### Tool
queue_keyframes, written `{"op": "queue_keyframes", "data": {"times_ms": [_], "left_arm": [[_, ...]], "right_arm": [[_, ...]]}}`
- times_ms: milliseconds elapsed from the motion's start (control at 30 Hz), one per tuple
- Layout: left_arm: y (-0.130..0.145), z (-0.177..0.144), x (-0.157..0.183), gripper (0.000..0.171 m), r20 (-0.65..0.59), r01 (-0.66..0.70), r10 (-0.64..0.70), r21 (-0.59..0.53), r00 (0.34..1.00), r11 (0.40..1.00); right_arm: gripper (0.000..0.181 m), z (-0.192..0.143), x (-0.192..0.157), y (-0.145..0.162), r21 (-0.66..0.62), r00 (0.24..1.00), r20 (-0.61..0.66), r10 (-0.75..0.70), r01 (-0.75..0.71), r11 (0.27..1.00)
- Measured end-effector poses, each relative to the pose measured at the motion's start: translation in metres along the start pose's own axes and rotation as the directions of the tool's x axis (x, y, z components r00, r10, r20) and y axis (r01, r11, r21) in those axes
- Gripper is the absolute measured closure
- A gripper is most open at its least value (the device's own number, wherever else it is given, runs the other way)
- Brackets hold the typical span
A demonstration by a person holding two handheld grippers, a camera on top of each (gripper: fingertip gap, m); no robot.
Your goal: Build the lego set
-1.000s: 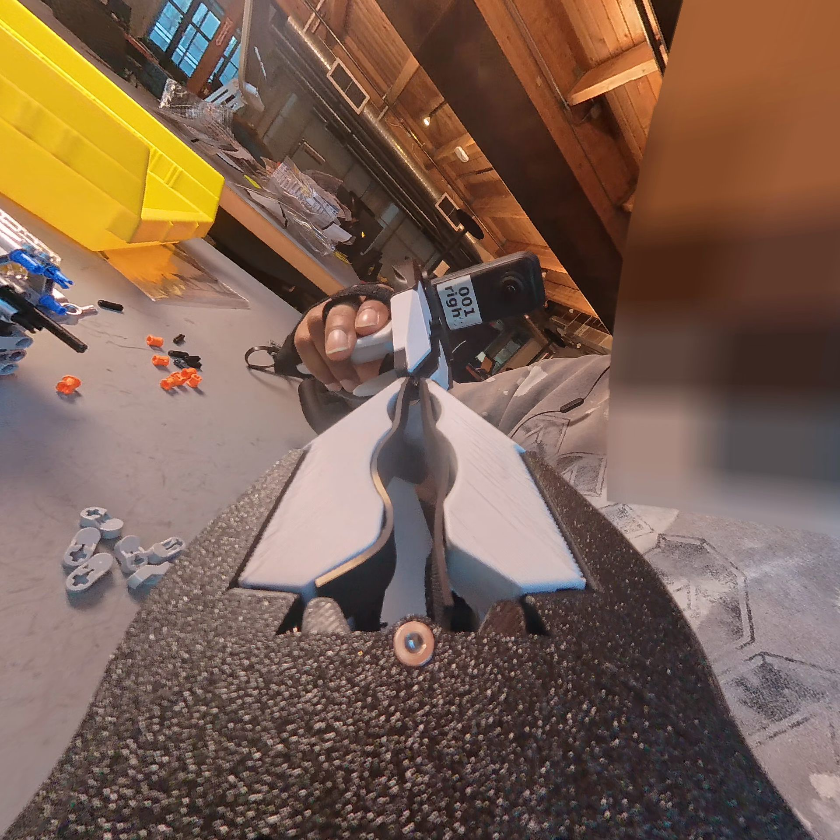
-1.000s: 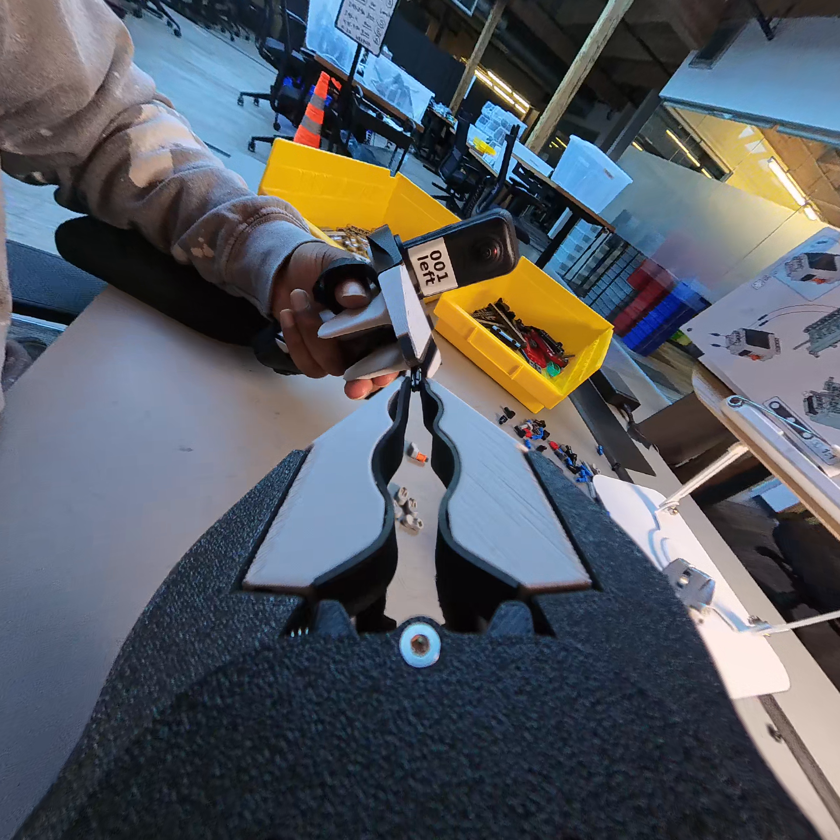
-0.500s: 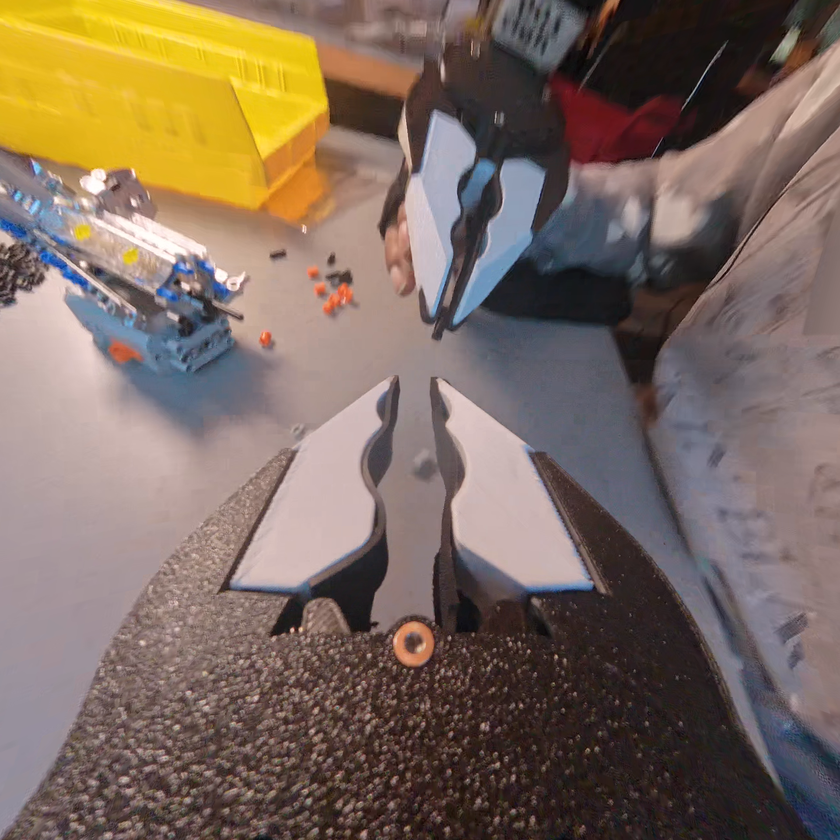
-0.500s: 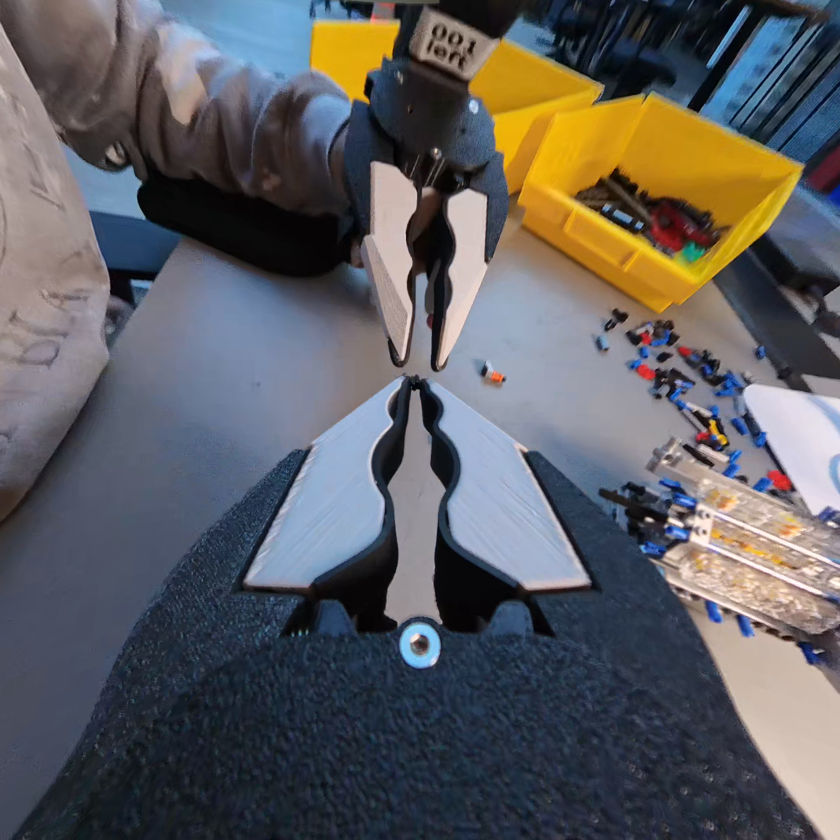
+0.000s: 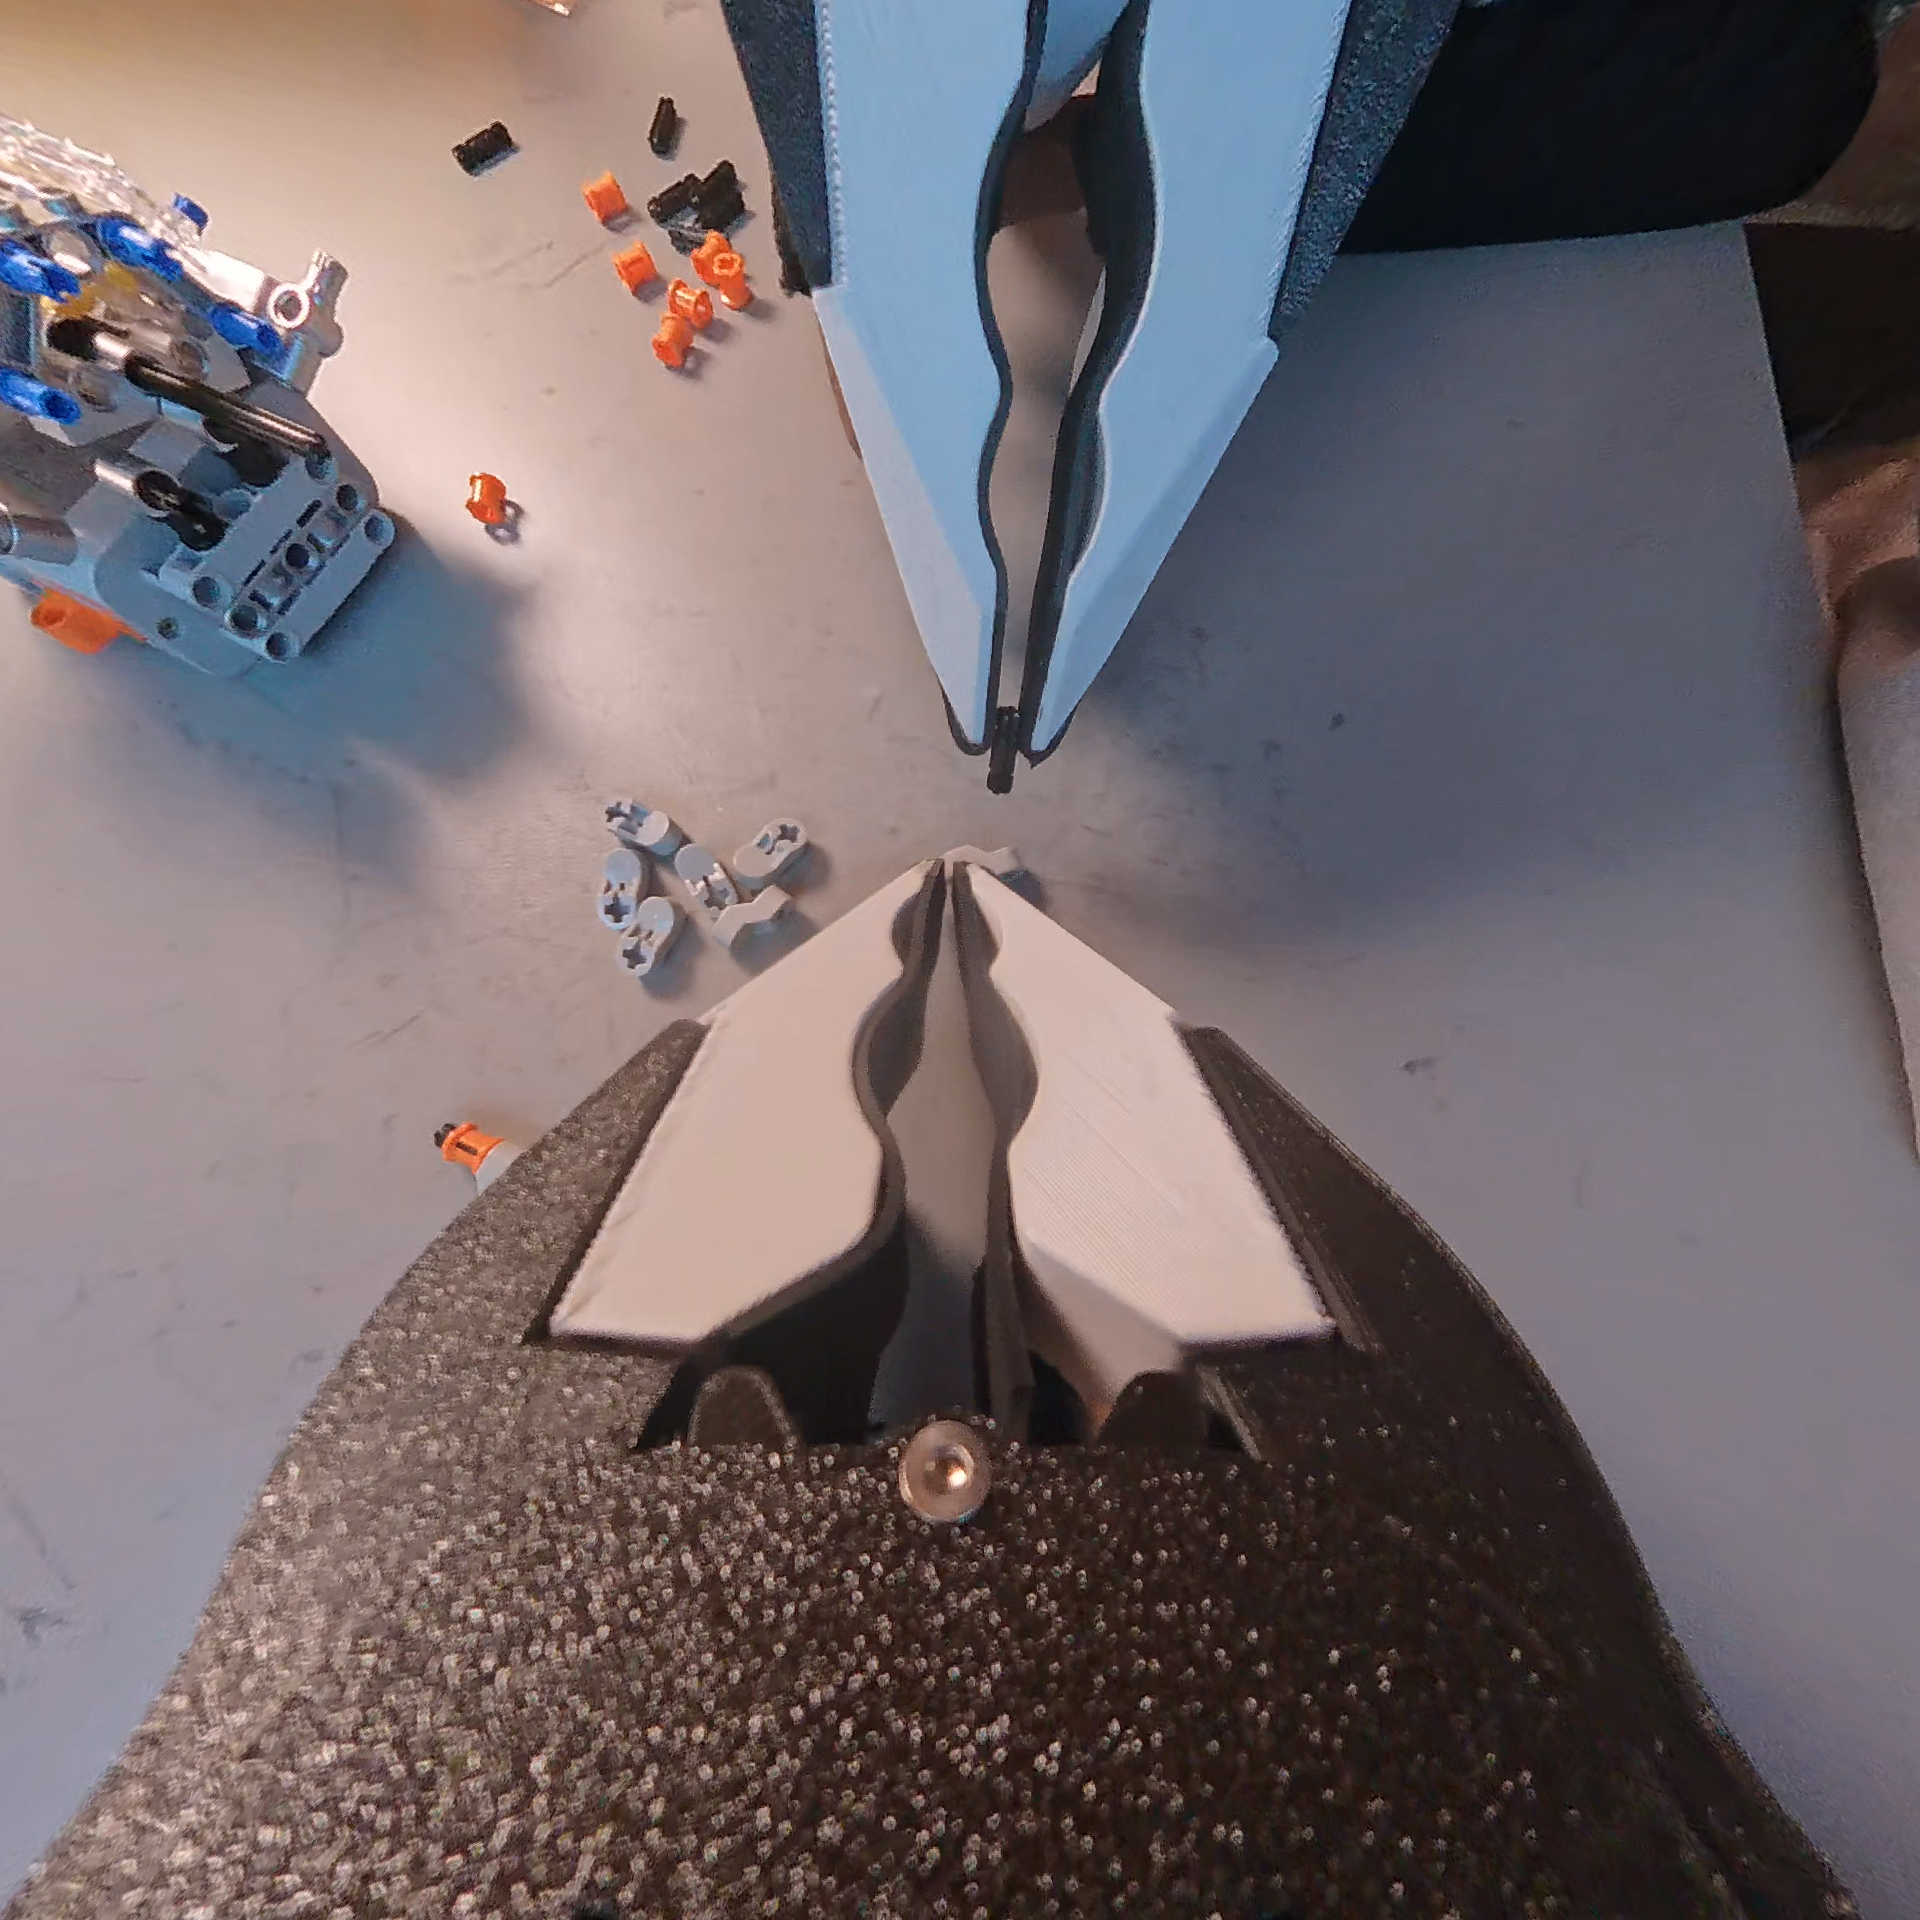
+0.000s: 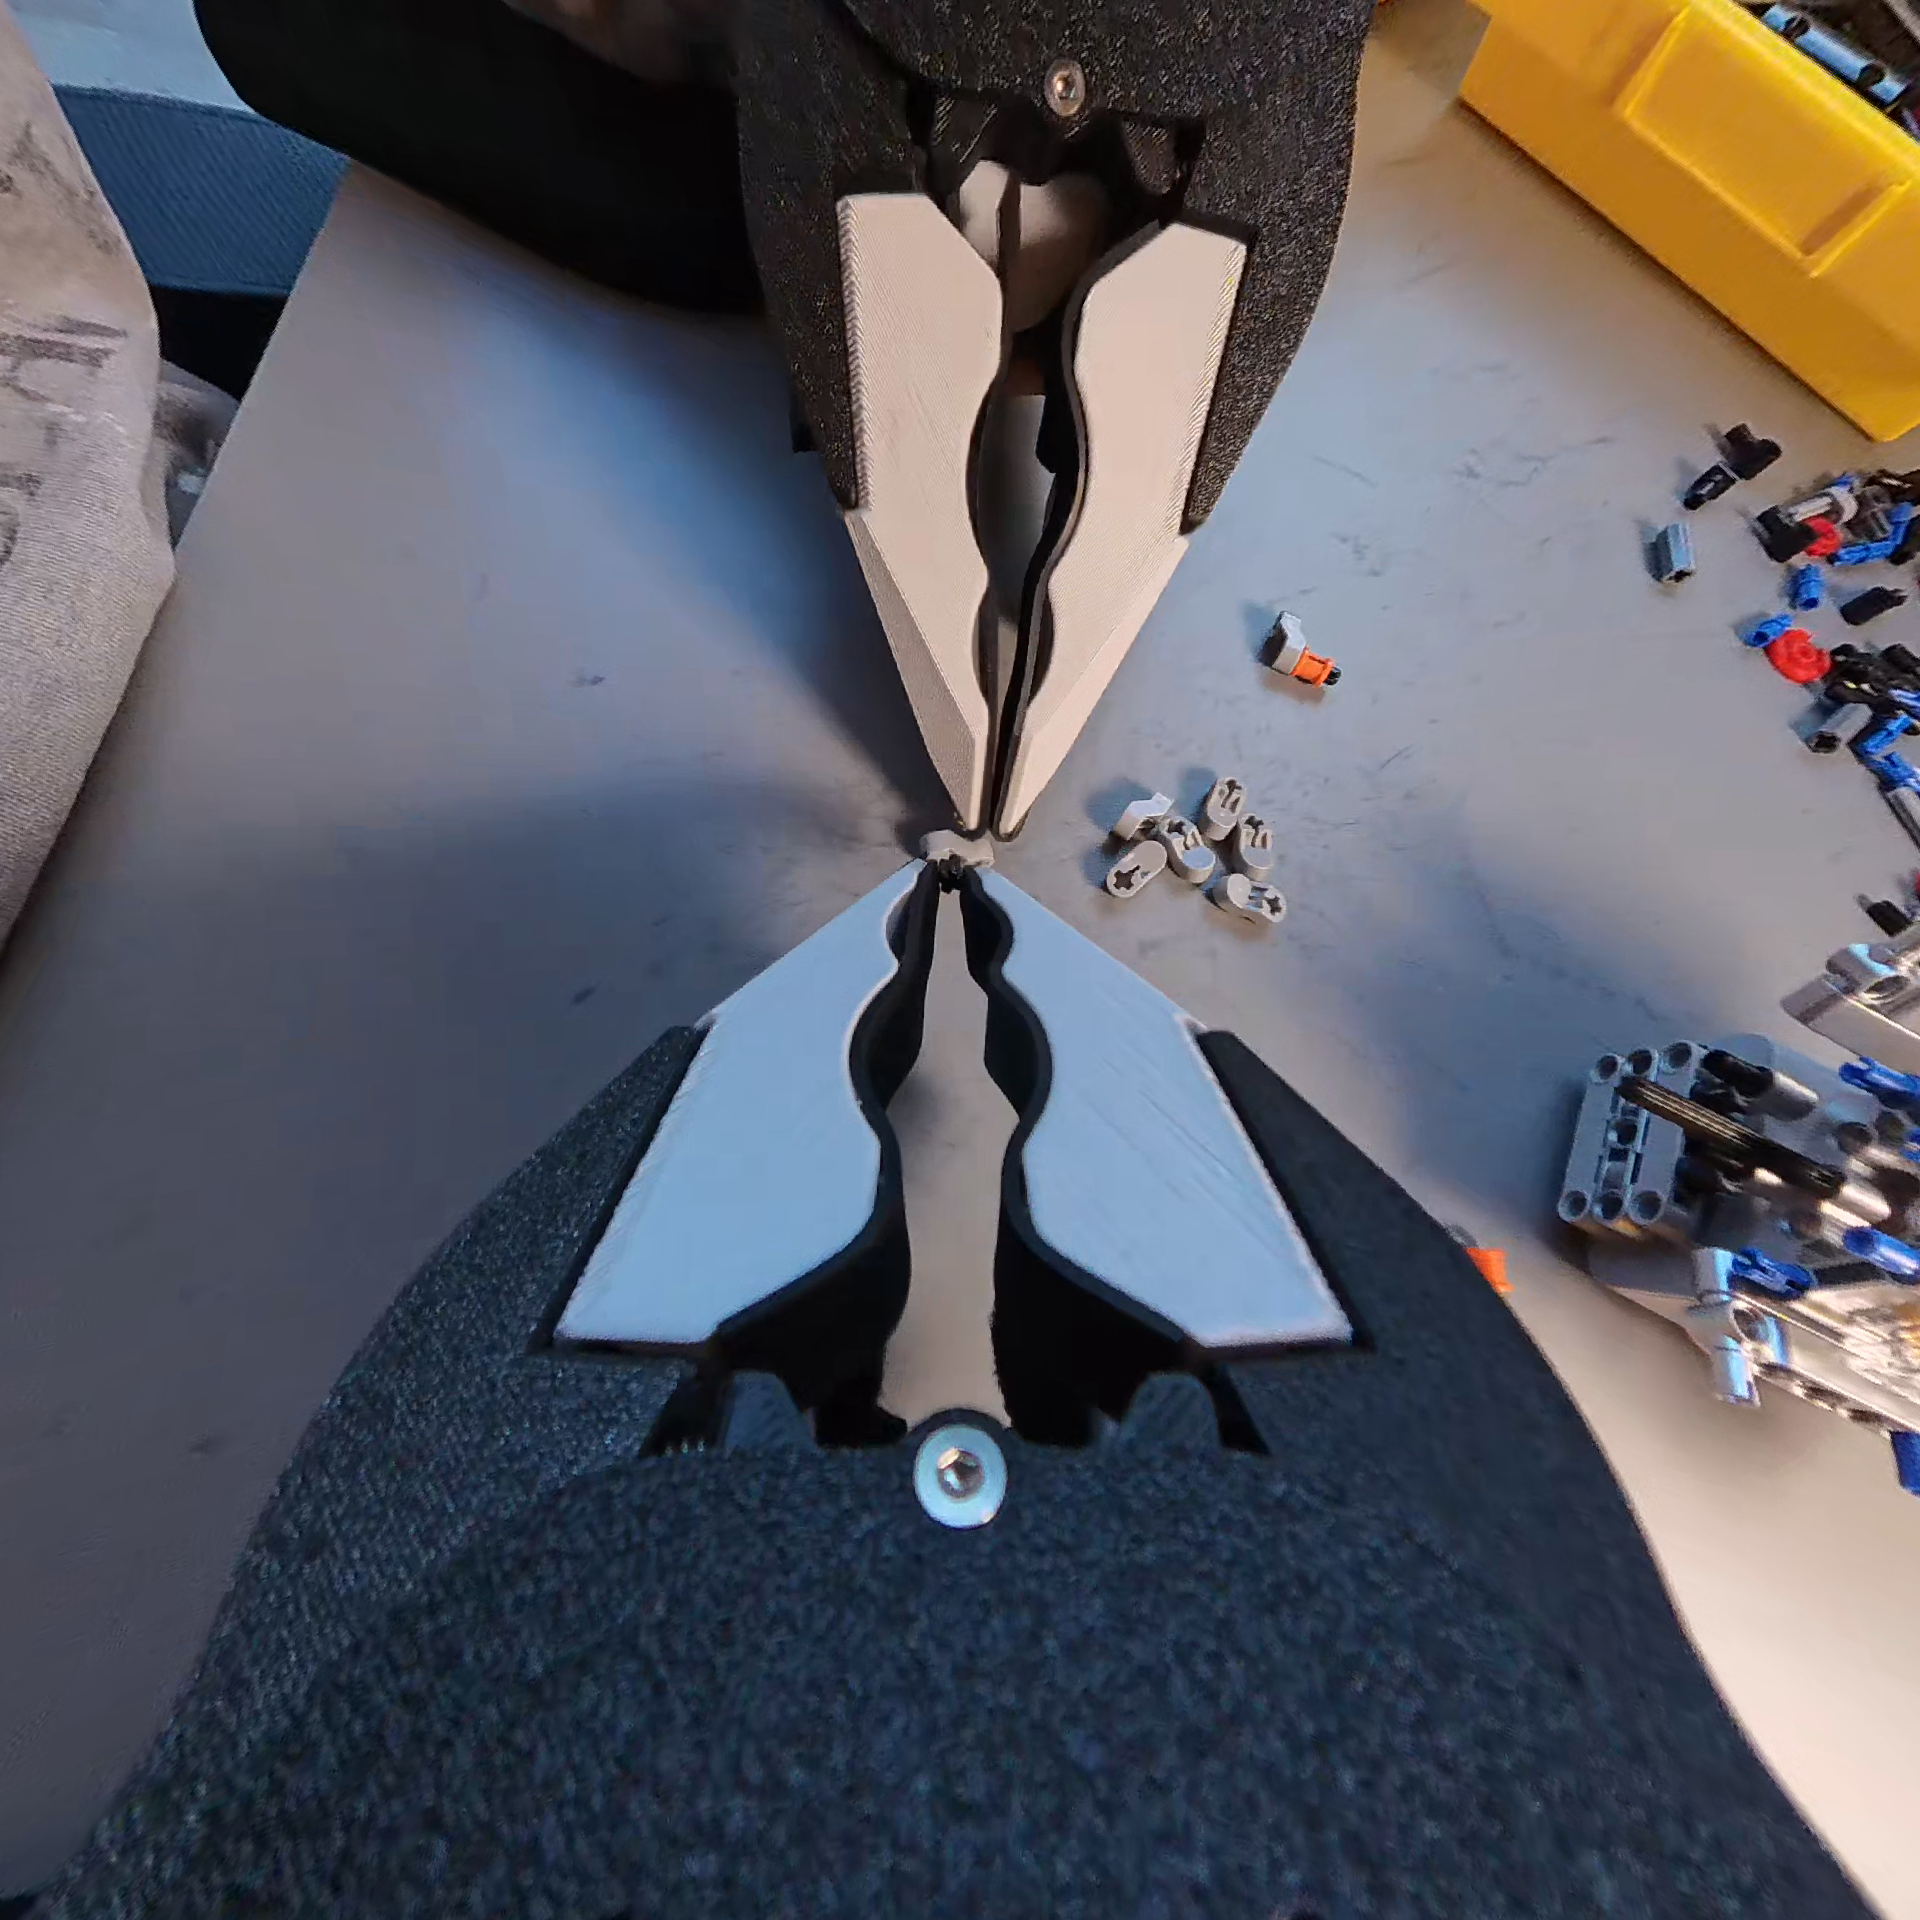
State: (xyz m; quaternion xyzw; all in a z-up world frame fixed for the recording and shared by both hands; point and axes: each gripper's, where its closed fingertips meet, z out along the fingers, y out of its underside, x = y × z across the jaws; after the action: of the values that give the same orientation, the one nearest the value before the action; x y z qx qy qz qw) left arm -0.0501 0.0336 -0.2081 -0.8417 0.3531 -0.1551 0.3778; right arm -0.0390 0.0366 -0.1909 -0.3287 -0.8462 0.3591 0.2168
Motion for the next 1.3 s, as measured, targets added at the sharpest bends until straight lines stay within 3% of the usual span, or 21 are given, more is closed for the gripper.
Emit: {"op": "queue_keyframes", "data": {"times_ms": [233, 533, 900, 1067, 1300], "left_arm": [[-0.005, 0.006, -0.003, 0.171, 0.001, 0.05, -0.05, -0.003, 0.999, 0.999], [-0.014, 0.008, 0.0, 0.171, -0.005, 0.031, -0.031, 0.027, 1.0, 0.999], [-0.019, 0.027, 0.002, 0.171, -0.008, -0.017, 0.016, -0.027, 1.0, 0.999], [-0.036, 0.012, -0.008, 0.171, -0.002, 0.019, -0.019, 0.074, 1.0, 0.997], [-0.011, 0.002, -0.008, 0.162, -0.065, -0.018, 0.017, -0.012, 0.998, 1.0]], "right_arm": [[0.178, -0.001, 0.005, 0.008, -0.033, 1.0, -0.019, 0.018, -0.019, 0.999], [0.178, -0.012, 0.015, 0.015, -0.047, 0.998, -0.057, 0.033, -0.036, 0.998], [0.178, -0.028, 0.028, 0.021, -0.033, 0.992, -0.114, 0.058, -0.062, 0.998], [0.178, -0.033, 0.032, 0.021, -0.022, 0.989, -0.131, 0.065, -0.068, 0.997], [0.178, -0.031, 0.03, 0.022, -0.027, 0.991, -0.119, 0.064, -0.068, 0.997]]}}
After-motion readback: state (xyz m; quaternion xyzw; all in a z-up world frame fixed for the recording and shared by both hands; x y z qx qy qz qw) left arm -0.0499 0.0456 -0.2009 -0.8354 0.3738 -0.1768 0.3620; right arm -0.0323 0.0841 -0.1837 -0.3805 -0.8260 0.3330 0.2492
